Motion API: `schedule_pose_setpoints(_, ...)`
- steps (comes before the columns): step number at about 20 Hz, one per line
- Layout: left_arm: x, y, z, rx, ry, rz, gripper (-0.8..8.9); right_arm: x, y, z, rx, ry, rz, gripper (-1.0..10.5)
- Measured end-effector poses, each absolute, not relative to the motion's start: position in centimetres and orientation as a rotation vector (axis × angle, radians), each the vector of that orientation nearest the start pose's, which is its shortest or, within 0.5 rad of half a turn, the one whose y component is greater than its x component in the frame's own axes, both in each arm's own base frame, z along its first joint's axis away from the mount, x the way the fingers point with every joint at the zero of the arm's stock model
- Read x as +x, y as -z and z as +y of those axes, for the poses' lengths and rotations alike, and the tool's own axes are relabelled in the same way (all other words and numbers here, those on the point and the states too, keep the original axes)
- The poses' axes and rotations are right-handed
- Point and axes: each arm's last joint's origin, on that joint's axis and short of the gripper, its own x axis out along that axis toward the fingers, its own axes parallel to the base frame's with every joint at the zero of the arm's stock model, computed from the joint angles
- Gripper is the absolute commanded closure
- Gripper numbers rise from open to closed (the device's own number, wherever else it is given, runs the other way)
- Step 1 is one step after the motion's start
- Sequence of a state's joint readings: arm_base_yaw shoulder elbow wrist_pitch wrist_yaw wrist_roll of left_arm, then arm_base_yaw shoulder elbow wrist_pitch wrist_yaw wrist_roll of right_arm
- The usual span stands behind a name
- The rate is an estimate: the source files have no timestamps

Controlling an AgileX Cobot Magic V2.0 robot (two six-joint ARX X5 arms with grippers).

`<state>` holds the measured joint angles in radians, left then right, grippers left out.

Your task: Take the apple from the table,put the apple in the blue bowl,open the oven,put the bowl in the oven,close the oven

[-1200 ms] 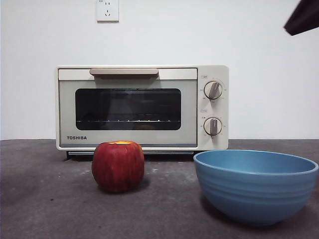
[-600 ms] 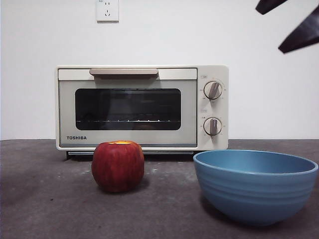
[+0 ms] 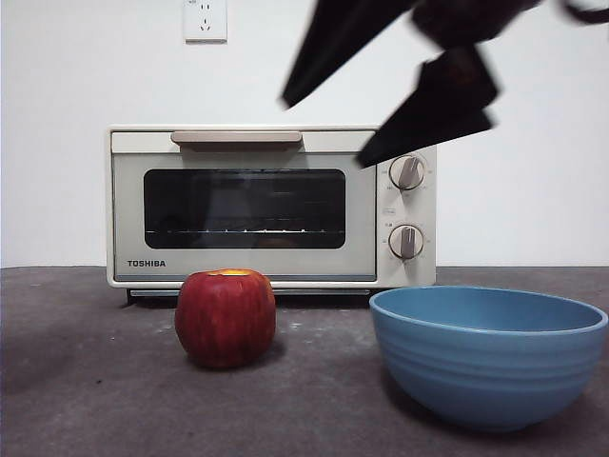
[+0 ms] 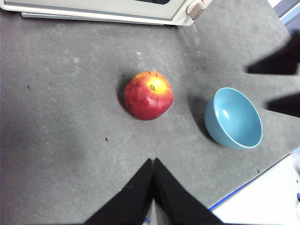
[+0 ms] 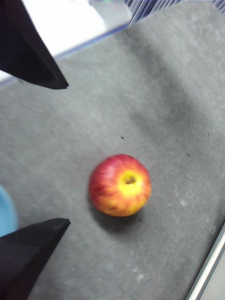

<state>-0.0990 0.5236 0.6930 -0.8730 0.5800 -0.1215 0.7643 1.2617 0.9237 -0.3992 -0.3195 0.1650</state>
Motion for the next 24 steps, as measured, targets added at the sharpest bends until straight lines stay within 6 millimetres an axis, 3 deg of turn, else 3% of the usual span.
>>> schedule_pose_setpoints(6,9.1,-27.6,-2.5,-0.283,0.608,0.736,8.06,22.5,-24.4,24.1,-0.084,-0.943,0.937,5.1)
schedule_pose_setpoints(11,9.1,-27.6,-2.5,-0.283,0.608,0.736,8.06,24.6,-23.2,27.2,-0.127,-0.904,0.948,5.1)
schedule_pose_setpoints(18,9.1,-27.6,-2.5,-0.283,0.608,0.737,8.06,26.0,-19.8,28.6,-0.194,-0.847,1.016,5.0)
schedule_pose_setpoints(24,9.1,-27.6,-2.5,-0.283,0.608,0.737,8.06,26.1,-18.1,29.0,-0.225,-0.846,1.06,5.0)
